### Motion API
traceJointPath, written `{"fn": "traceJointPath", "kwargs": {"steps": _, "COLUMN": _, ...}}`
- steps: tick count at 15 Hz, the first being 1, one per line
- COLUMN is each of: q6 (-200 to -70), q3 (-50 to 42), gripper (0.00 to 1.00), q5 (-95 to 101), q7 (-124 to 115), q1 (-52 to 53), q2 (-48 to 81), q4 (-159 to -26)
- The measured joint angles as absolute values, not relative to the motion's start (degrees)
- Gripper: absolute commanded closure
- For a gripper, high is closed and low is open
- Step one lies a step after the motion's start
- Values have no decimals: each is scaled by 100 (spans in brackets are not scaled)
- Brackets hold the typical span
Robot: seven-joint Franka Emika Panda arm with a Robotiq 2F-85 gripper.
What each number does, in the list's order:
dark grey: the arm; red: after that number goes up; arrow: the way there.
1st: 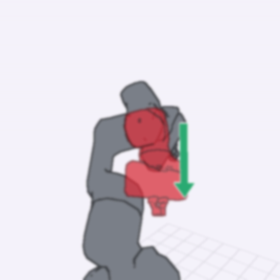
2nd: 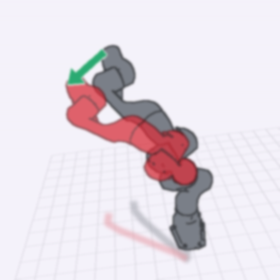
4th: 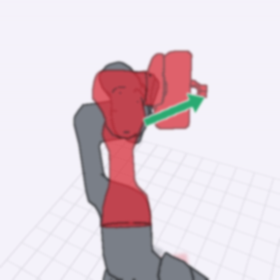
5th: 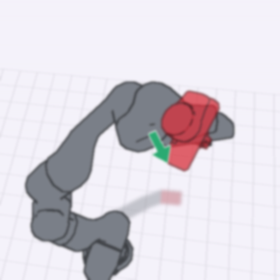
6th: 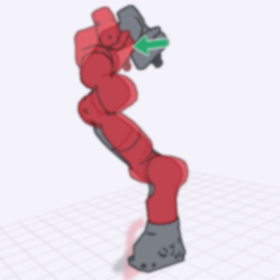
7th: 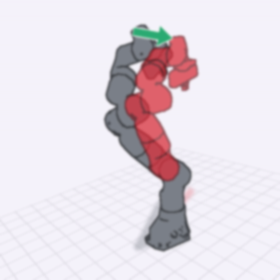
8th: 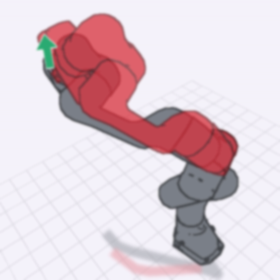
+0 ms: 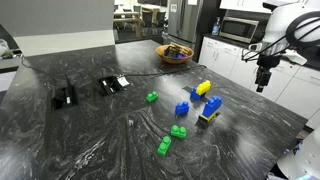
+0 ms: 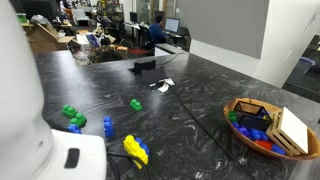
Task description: Move the blue legos from the top of the yellow legos to the table
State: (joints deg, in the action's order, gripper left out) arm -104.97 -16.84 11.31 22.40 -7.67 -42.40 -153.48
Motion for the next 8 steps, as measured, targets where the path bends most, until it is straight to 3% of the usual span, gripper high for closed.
{"fn": "traceJointPath", "kwargs": {"steps": 8, "q6": -10500, "q3": -1639, "gripper": 0, "q5": 1013, "q7": 2159, "q1": -694, "q2": -4232, "q4": -15316}}
